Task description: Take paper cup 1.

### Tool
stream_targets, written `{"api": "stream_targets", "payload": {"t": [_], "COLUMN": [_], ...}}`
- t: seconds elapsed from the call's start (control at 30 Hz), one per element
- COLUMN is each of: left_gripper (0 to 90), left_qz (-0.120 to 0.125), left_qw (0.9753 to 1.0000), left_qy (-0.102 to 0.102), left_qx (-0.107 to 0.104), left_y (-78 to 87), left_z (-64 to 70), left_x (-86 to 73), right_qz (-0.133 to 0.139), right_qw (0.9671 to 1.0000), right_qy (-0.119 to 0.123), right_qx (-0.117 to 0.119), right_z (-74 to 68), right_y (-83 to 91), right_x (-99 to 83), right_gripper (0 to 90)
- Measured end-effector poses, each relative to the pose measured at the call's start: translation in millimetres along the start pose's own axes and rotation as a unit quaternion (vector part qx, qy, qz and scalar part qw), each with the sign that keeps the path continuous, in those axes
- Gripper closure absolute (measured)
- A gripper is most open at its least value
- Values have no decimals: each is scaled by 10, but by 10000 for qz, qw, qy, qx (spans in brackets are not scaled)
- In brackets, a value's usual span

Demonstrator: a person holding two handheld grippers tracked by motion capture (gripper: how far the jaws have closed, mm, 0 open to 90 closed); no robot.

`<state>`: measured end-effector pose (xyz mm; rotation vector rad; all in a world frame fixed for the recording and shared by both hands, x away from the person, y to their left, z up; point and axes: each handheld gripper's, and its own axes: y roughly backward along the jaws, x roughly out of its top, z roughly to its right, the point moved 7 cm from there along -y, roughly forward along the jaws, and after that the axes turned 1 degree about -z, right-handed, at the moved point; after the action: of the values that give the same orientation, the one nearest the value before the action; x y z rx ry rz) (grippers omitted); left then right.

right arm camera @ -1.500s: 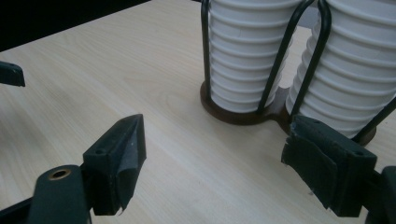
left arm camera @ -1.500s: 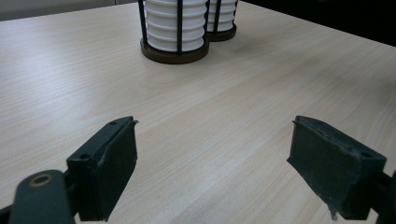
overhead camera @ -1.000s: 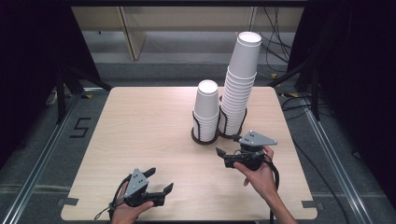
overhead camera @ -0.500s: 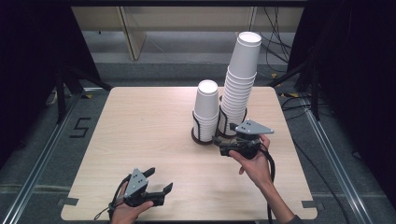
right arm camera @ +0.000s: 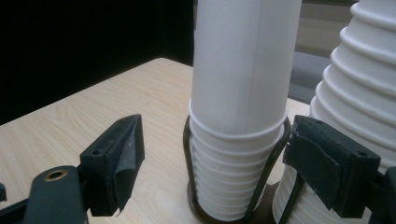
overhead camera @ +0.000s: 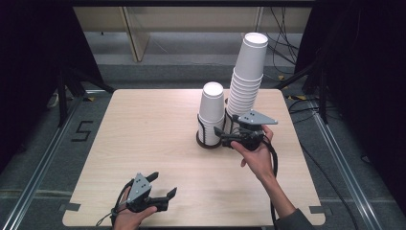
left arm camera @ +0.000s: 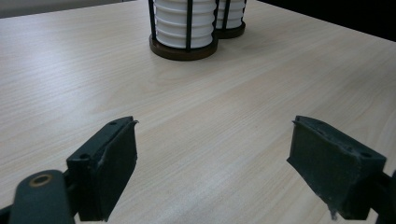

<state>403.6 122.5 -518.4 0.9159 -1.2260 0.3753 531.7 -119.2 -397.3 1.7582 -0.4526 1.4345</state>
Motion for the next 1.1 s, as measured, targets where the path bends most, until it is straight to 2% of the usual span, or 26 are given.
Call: {"api": "stream_targets", "payload": {"t": [0.03, 0.27, 0.33, 0.37, 0.6, 0.7, 0.73, 0.8, 0.83, 0.87, 1.03, 1.07, 1.1], "left_gripper": [146, 146, 146, 146, 146, 146, 146, 146, 146, 146, 146, 146, 146], "left_qz": [59, 86, 87, 66, -42, -34, -32, -22, -9, -27, 14, 10, 10], "left_qw": [10000, 9999, 9999, 10000, 10000, 10000, 10000, 10000, 10000, 10000, 10000, 10000, 10000], "left_qy": [22, 32, 32, 7, -21, -15, -12, -14, -15, -18, -7, -1, -1], "left_qx": [-39, -56, -53, -53, -18, -22, -24, -43, -52, -41, -72, -61, -64], "left_y": [-13, -20, -21, -19, -7, -6, -5, -6, -8, -5, -12, -10, -9], "left_z": [9, 10, 11, 10, 16, 17, 18, 23, 25, 27, 31, 30, 29], "left_x": [5, 5, 4, 2, -12, -12, -12, -12, -11, -12, -9, -9, -9], "right_qz": [-3, 38, -6, 6, -42, -68, -67, -116, -47, -125, -104, -101, -161], "right_qw": [10000, 9999, 9999, 9999, 9998, 9995, 9995, 9992, 9992, 9988, 9988, 9981, 9976], "right_qy": [-54, -15, -105, -33, -29, -107, -29, -109, -120, -168, -229, -137, -146], "right_qx": [-48, -92, -108, -112, -198, -277, -313, -356, -368, -444, -430, -584, -656], "right_z": [6, 53, 46, 62, 82, 77, 87, 83, 85, 91, 90, 98, 83], "right_y": [-7, -73, -93, -108, -275, -314, -336, -373, -405, -433, -533, -550, -559], "right_x": [14, 116, 131, 143, 245, 264, 277, 293, 317, 331, 369, 382, 385], "right_gripper": [196, 197, 197, 197, 195, 195, 194, 191, 191, 188, 170, 170, 169]}}
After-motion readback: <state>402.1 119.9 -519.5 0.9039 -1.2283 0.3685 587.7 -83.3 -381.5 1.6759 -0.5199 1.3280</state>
